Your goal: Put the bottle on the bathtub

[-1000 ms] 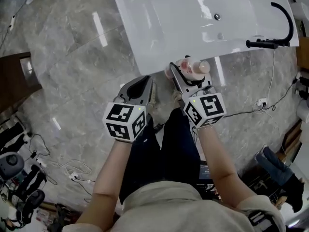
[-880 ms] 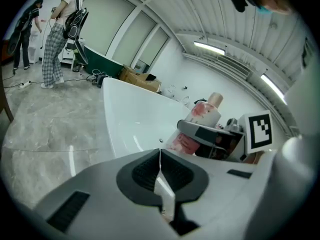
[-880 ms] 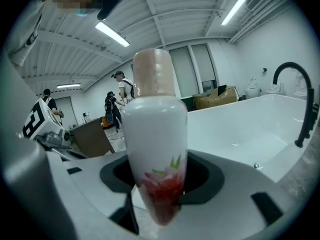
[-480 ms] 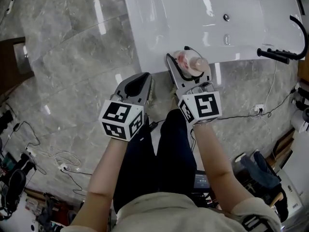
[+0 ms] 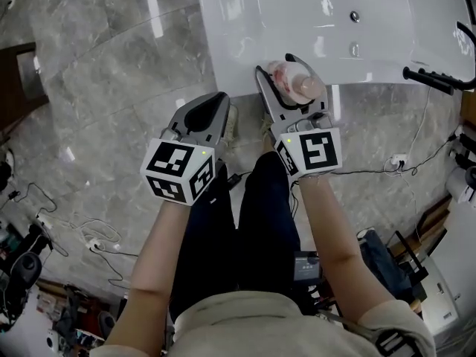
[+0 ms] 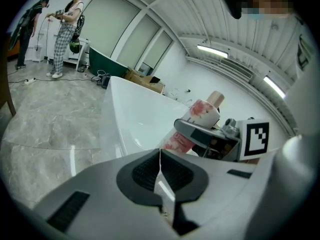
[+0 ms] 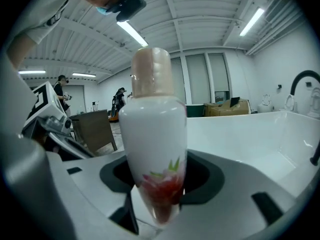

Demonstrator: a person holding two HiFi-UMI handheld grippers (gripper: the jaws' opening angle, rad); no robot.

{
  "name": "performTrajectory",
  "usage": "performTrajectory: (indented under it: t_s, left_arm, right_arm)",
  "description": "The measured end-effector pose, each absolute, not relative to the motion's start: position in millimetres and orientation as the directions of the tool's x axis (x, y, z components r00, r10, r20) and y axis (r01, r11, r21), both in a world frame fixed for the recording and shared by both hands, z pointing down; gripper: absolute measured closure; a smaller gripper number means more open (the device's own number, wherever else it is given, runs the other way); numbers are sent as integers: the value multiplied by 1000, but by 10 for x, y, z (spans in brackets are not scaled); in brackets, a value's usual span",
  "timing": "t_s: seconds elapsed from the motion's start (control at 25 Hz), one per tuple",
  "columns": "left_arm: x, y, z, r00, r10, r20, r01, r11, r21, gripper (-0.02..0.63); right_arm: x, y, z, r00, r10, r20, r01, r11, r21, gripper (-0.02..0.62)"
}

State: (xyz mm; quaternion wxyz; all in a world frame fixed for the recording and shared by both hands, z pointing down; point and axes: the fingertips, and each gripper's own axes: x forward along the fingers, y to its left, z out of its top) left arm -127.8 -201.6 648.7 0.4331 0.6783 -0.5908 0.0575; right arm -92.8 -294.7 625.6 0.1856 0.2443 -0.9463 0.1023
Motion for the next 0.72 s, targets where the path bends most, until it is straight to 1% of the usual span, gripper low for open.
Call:
performTrajectory:
  t_s: [0.2,0.52,0.6,0.68,0.72]
  left_arm:
    - [-1275,-2008,6480,289,-747,599,-857,77,510,597]
    - [-1173,-2061,6413,313,-743,592,-857,49,513,597]
    - [-1159,-2058,6368,318,-744,588,-859,38,511,597]
    - [-1159,-2055,6327,320,-745,585,-860,32,510,597]
    - [-1160,-2053,6314,321,-746,584,-860,29,510,597]
  right_arm:
    - [-959,-2828,6283,-817,-392,422,-448,893,-39,367]
    - [-964,-2802,6299,-826,-370,426,-447,890,-95,364]
    - [-962,-2790,6296,-821,-359,443,-452,884,-121,333]
    - [-949,-2777,6285,-818,-358,449,-458,879,-133,326]
    - [-934,-2767,6280,-817,-360,451,-460,878,-132,309]
